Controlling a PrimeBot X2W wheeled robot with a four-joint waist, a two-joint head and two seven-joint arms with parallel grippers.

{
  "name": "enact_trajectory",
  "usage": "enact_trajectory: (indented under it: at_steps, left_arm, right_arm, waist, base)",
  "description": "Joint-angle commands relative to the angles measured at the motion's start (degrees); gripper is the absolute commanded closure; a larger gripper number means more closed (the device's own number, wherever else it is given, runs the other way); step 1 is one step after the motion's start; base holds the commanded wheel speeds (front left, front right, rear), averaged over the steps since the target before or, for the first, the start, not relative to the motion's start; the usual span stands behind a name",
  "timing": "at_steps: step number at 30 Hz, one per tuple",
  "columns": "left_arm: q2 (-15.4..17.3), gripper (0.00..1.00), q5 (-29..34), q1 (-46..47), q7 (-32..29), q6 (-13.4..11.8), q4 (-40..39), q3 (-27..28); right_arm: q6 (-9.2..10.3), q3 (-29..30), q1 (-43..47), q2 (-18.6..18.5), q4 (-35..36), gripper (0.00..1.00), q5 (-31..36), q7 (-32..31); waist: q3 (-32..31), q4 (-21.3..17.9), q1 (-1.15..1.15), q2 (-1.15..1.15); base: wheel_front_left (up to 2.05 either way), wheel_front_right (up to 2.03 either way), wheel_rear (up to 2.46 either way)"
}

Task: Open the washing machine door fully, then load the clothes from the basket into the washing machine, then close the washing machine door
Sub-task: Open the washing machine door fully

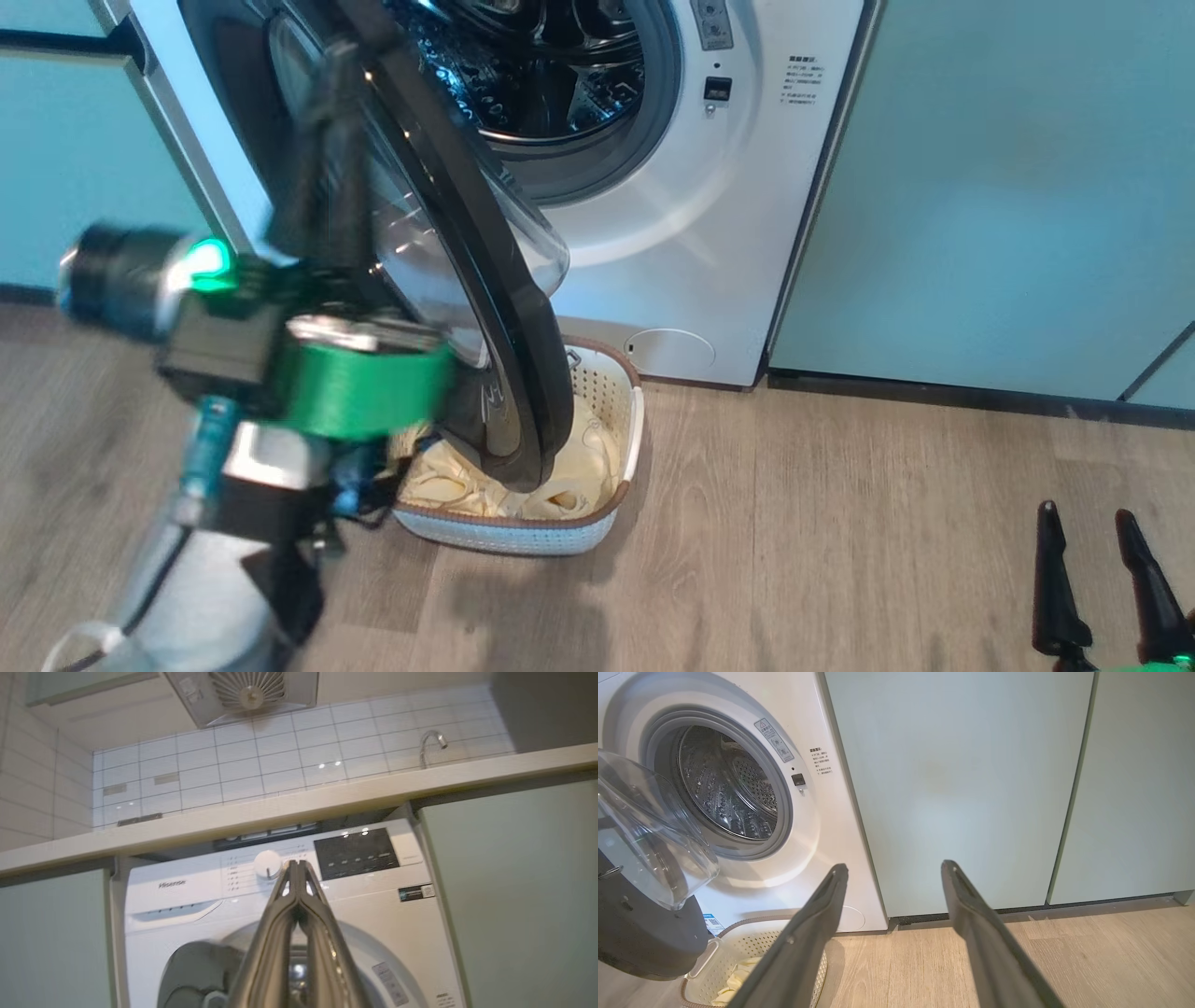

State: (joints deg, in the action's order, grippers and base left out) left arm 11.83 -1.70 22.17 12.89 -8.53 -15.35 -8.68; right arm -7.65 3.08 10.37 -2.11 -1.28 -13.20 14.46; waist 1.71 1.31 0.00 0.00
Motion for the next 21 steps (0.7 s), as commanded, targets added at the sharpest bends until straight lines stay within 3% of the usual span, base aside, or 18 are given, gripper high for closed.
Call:
enact_trajectory:
  at_steps: [1,12,21]
  left_arm:
    - [0.7,1.00,0.8,3.8,-1.0,1.1,-3.2,-0.3]
    - [-5.3,1.00,-3.3,2.5,-7.9,7.0,-5.3,-15.3]
    - [-6.8,1.00,-9.5,-3.7,-13.1,10.1,-1.6,-23.4]
  right_arm:
    - [0.16,-1.2,-1.0,-0.8,1.6,0.00,-0.3,0.5]
    - [0.16,-1.6,-1.3,-0.8,1.9,0.00,-0.5,0.5]
    - [0.16,-1.3,-2.0,-0.8,1.7,0.00,-0.7,0.5]
  waist:
    - [-0.1,-0.2,0.00,0.00]
    - [0.6,-0.9,0.00,0.00]
    - [1.7,-0.6,0.00,0.00]
  base:
    - [0.00,0.00,0.00]
    - [0.00,0.00,0.00]
    - [0.00,0.00,0.00]
